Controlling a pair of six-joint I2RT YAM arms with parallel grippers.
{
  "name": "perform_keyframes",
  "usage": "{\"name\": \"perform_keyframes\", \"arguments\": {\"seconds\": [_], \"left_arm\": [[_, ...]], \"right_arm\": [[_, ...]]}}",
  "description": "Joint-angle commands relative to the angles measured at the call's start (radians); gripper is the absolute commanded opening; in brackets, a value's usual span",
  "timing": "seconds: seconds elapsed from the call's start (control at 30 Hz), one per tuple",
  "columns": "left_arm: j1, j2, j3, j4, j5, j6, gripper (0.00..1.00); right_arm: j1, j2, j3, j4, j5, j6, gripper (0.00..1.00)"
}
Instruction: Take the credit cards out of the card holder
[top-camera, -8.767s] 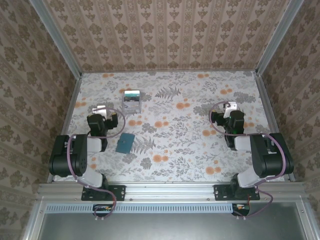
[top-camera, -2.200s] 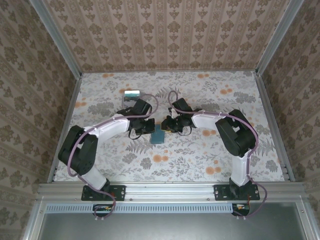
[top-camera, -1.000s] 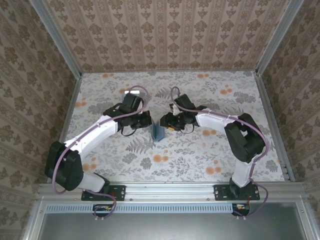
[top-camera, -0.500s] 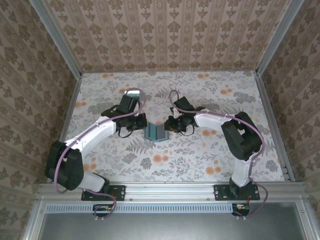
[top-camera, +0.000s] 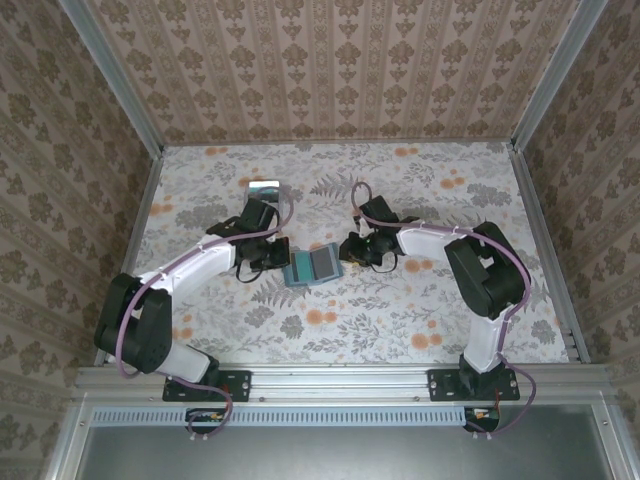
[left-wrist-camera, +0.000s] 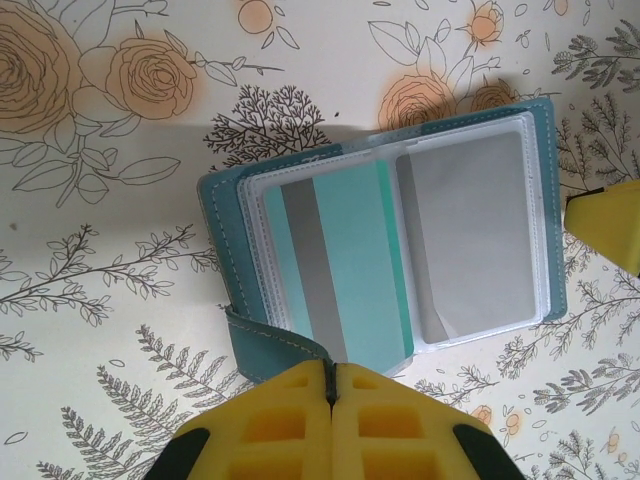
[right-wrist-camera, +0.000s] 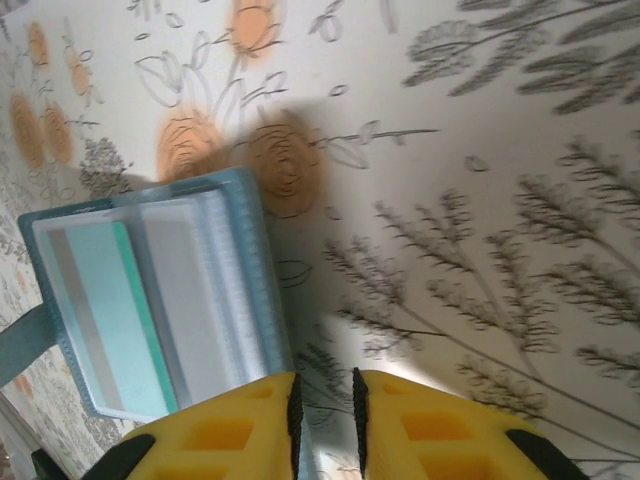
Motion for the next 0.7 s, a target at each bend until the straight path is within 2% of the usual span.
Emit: {"name": "perform_keyframes", "arguments": {"seconds": [0.0,0.27,0.43,0.67], "left_arm": [[0.005,0.010,-0.007,-0.017,-0.006,0.029,0.00],[0.004,0.021,-0.001,-0.015,-0.002,0.029,0.00],[0.004,0.024,-0.001,-0.010,0.001,0.024,0.00],[0.004,0.025,0.002,-0.010,0.002,0.025,0.00]], "right_arm": [[-0.012,0.010,-0.014,0.044,-0.054,0.007,0.26],[-0.012,0.050,0.004,0.137,-0.173,0.023,0.26],[-0.012,0.077,0.030,0.120,-0.194,0.006,0.20],[-0.007,0.072,0.024,0.168,-0.221,0.018,0.24]]}}
